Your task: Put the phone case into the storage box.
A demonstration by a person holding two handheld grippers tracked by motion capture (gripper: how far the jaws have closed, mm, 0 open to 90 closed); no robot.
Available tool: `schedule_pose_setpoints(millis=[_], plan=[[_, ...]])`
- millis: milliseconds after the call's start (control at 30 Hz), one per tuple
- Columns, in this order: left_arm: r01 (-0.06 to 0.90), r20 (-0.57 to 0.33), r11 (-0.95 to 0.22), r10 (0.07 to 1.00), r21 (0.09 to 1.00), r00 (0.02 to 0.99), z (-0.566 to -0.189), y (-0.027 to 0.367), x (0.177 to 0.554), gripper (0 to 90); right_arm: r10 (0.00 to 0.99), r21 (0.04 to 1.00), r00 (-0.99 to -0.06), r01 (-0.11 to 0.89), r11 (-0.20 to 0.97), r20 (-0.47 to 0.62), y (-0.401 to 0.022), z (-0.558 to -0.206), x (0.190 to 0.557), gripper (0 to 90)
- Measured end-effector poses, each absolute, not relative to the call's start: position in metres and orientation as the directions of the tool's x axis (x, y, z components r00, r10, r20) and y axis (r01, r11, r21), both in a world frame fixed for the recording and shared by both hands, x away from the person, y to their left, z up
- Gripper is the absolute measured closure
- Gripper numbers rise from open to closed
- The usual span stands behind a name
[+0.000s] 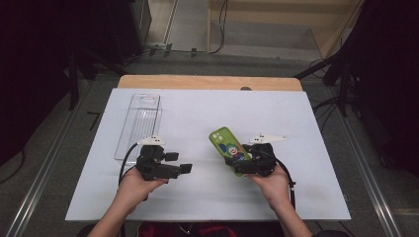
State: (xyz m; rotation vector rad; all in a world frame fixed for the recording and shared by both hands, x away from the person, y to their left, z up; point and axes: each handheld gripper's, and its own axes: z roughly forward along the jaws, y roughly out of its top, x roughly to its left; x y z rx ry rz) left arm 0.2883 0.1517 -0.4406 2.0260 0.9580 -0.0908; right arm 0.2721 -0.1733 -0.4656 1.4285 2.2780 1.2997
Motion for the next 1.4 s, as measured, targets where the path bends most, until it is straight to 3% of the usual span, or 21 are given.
schedule_pose_setpoints(millis=[733, 1400], plan=[[0.704, -0.429, -0.314, 0.615, 0.636, 0.662, -0.434, 0.138, 0.308, 24.8, 0.788, 0.733, -0.467, 0.680, 0.030, 0.400, -0.149, -0.481, 0.267, 14.5], [0.740, -0.470, -0.231, 0.646, 0.632, 0.602, -0.428, 0.126, 0.324, 26.0, 0.778, 0.735, -0.435, 0.677, -0.050, 0.453, -0.132, -0.492, 0.269, 14.5]])
